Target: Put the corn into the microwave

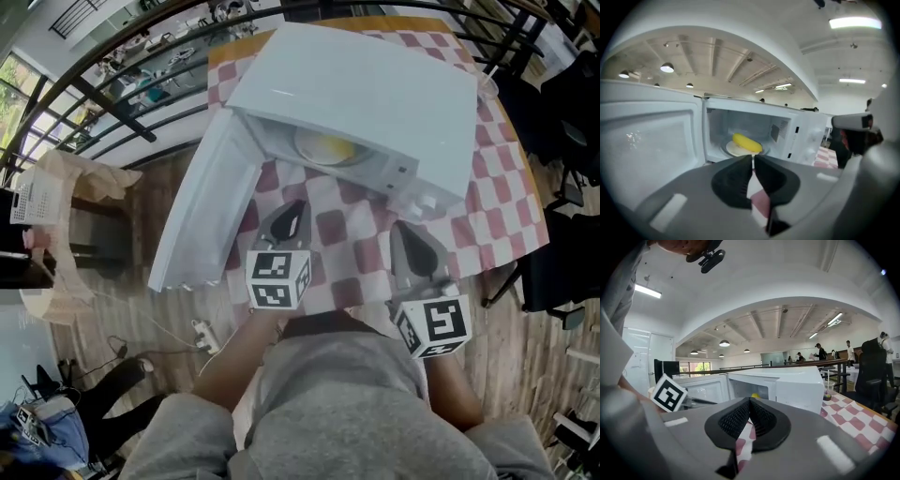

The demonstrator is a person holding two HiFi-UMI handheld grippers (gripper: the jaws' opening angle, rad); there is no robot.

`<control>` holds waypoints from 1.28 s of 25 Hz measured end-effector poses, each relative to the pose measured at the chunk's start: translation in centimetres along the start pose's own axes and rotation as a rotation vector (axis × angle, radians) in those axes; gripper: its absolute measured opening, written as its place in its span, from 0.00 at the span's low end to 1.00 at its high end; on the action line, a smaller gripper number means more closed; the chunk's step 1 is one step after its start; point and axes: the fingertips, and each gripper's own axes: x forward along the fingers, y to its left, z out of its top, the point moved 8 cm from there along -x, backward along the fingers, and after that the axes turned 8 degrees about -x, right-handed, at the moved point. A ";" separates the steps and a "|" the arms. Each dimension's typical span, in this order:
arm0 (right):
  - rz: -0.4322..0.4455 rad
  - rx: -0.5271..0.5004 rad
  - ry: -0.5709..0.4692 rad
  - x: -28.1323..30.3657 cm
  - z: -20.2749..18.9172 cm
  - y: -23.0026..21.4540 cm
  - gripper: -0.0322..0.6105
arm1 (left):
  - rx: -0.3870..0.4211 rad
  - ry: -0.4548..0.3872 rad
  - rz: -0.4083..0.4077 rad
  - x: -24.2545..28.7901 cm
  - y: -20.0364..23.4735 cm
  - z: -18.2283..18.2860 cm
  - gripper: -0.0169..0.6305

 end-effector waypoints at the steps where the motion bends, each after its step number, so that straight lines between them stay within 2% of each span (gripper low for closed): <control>1: -0.002 -0.001 0.003 -0.5 0.0 0.0 0.05 | 0.014 -0.008 0.002 -1.6 -0.2 -0.1 0.05; 9: -0.037 0.011 0.013 -3.5 -0.2 0.5 0.05 | 0.073 -0.041 0.028 -10.3 -0.4 -0.4 0.04; 13: -0.048 0.003 0.012 -5.2 0.2 2.0 0.05 | 0.106 -0.067 0.003 -13.5 -0.7 -0.5 0.04; 21: -0.087 -0.035 0.004 -10.0 1.3 8.8 0.05 | 0.105 -0.131 -0.046 -22.3 1.4 -1.5 0.04; 32: -0.131 -0.051 0.004 -18.9 1.7 19.1 0.05 | 0.150 -0.191 -0.096 -34.9 2.6 -4.0 0.04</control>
